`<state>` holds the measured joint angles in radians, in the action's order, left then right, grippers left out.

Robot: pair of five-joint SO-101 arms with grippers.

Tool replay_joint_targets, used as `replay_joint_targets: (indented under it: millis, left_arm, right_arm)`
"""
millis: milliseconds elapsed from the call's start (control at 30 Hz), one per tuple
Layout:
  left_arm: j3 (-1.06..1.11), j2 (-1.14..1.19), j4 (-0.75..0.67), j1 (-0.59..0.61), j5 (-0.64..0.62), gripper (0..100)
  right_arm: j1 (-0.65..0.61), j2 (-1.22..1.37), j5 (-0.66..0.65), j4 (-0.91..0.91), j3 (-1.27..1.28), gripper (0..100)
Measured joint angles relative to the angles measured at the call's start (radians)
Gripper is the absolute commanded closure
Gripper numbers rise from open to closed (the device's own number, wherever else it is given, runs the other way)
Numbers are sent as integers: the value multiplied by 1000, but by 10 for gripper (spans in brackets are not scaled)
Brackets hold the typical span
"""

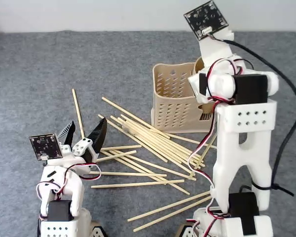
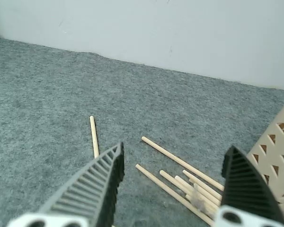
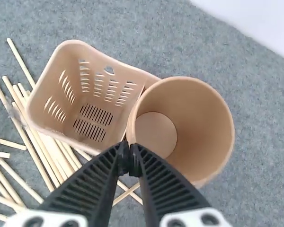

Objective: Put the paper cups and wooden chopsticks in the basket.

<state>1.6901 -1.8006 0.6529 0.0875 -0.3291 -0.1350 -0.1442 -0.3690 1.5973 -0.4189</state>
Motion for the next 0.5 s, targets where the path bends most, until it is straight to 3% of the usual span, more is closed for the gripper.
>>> replay_joint_targets:
  millis: [233,500]
  left_arm:
    - [0,0,0,0,0,684]
    - [0,0,0,0,0,684]
  right_arm:
    - [0,-14,3,-150,236,990]
    - [-31,-158,3,-78,239,990]
